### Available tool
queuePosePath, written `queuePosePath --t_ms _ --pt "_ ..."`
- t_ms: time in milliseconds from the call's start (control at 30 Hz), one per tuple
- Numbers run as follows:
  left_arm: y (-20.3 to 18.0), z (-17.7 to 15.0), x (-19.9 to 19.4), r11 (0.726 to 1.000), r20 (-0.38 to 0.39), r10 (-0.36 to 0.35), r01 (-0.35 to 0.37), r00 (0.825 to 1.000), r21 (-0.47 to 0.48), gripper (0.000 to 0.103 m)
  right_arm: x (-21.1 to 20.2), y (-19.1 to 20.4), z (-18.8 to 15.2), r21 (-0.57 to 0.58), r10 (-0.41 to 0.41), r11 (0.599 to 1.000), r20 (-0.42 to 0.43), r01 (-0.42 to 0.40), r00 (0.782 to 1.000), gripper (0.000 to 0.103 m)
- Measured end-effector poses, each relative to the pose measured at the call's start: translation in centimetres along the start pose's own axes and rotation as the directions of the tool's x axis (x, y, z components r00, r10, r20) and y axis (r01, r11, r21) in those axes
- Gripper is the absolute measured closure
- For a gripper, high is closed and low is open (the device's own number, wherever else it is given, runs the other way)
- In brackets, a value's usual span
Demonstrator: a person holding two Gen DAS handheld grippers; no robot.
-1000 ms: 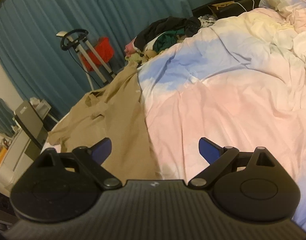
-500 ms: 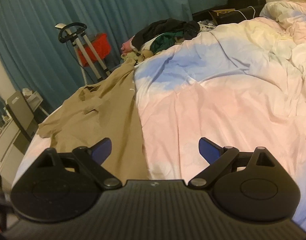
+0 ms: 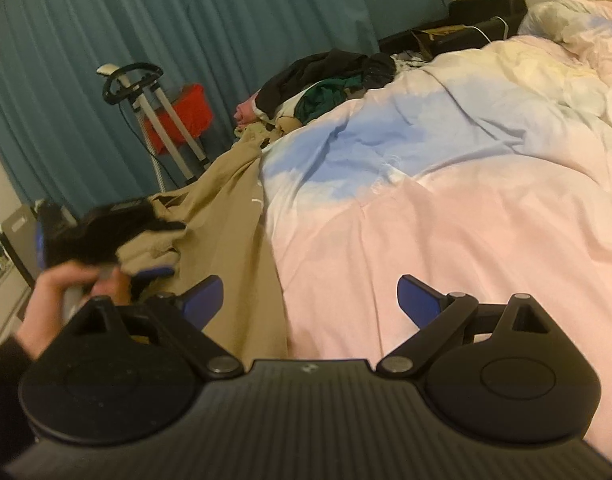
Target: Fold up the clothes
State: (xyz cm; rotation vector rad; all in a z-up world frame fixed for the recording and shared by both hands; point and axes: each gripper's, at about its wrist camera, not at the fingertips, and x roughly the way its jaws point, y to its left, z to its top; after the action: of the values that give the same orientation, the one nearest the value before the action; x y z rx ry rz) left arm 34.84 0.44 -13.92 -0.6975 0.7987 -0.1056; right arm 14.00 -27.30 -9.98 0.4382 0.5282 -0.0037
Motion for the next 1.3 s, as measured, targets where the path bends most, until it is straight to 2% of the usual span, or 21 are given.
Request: queuePosePath --t_ms 67,100,133,167,233,267,333,433,467,533,567,700,800,867,933,1100,1133,1200,1233,1267,1300 --pt "-0.7 0.9 0.8 1.0 0.004 0.01 -0.01 1.0 0.024 0.062 0.6 0.1 -0.1 -0.029 -0.04 0.999 0.026 0.04 0.999 0.008" --pt "-0.9 1.3 0.8 0.999 0.001 0.03 -0.03 1.0 0.042 0.087 0.8 0.1 -0.1 -0.035 -0.052 0.998 0.036 0.053 0.998 0.008" --pt "-1.4 1.9 0.8 0.994 -0.008 0.067 -0.066 0.998 0.092 0.1 0.8 0.0 -0.1 -0.03 -0.048 0.998 0.035 0.049 0.998 0.008" --pt "-2.0 2.5 0.8 0.984 -0.017 0.106 -0.102 0.994 0.145 0.1 0.9 -0.1 0.0 -0.025 -0.044 0.999 0.034 0.045 0.998 0.008" --pt "-4.4 3.3 1.1 0.933 0.007 0.175 -0.168 0.985 0.319 0.1 1.0 -0.2 0.0 -0.015 -0.037 0.999 0.033 0.037 0.999 0.008" --pt "-5.2 3.6 0.7 0.91 0.067 0.206 -0.216 0.976 0.355 0.1 1.0 -0.3 0.0 -0.011 -0.033 0.999 0.032 0.033 0.999 0.008" --pt "-6.4 4.2 0.0 0.871 0.173 0.249 -0.298 0.953 0.39 0.1 1.1 -0.5 0.0 -0.001 -0.025 1.0 0.031 0.025 0.999 0.008" --pt "-7.1 4.2 -0.4 0.845 0.25 0.304 -0.382 0.919 0.376 0.095 1.2 -0.7 0.1 0.013 -0.013 1.0 0.029 0.013 1.0 0.008" --pt "-6.7 3.9 -0.7 0.861 0.235 0.289 -0.359 0.928 0.359 0.091 1.2 -0.8 0.1 0.018 -0.009 1.0 0.028 0.009 1.0 0.008" --pt "-5.9 2.9 -1.7 0.886 0.184 0.269 -0.317 0.946 0.337 0.056 1.1 -0.8 0.1 0.019 0.001 1.0 0.032 -0.001 0.999 0.008" --pt "-5.6 2.2 -2.3 0.89 0.157 0.264 -0.303 0.952 0.34 0.052 1.0 -0.7 0.2 0.017 0.006 1.0 0.034 -0.007 0.999 0.008" --pt "-3.2 -2.5 -7.0 0.93 -0.022 0.147 -0.13 0.989 0.344 0.049 0.7 -0.2 0.2 -0.012 0.017 1.0 0.046 -0.017 0.999 0.008" --pt "-1.2 -7.3 -11.1 0.952 -0.141 0.083 -0.037 0.987 0.303 0.048 0.1 0.2 0.3 -0.027 0.028 0.999 0.055 -0.027 0.998 0.008" --pt "0.1 -10.6 -13.7 0.96 -0.201 0.074 -0.015 0.977 0.278 0.048 -0.4 0.4 0.3 -0.039 0.033 0.999 0.065 -0.03 0.997 0.008" --pt "1.3 -13.7 -16.1 0.965 -0.258 0.06 0.01 0.964 0.261 0.049 -1.1 0.6 0.2 -0.051 0.041 0.998 0.069 -0.037 0.997 0.008" --pt "2.7 -19.1 -19.4 0.968 -0.334 0.019 0.067 0.942 0.243 0.054 -4.3 1.3 -0.4 -0.072 0.075 0.995 0.072 -0.069 0.995 0.008" --pt "2.7 -19.9 -19.5 0.964 -0.343 0.018 0.075 0.939 0.256 0.063 -4.9 1.5 -0.6 -0.076 0.079 0.994 0.073 -0.073 0.994 0.008" --pt "2.6 -20.9 -19.6 0.959 -0.345 0.026 0.074 0.938 0.273 0.074 -6.0 1.7 -0.9 -0.083 0.08 0.994 0.072 -0.074 0.994 0.008" --pt "2.6 -21.5 -19.6 0.957 -0.346 0.03 0.074 0.938 0.282 0.091 -6.7 1.9 -1.1 -0.086 0.085 0.993 0.075 -0.078 0.994 0.008" --pt "2.5 -22.0 -19.6 0.954 -0.346 0.034 0.073 0.937 0.291 0.099 -7.3 2.0 -1.2 -0.09 0.09 0.993 0.079 -0.083 0.993 0.008" --pt "2.5 -22.6 -19.6 0.951 -0.347 0.038 0.072 0.937 0.299 0.099 -8.0 2.2 -1.3 -0.093 0.095 0.992 0.082 -0.087 0.992 0.008"
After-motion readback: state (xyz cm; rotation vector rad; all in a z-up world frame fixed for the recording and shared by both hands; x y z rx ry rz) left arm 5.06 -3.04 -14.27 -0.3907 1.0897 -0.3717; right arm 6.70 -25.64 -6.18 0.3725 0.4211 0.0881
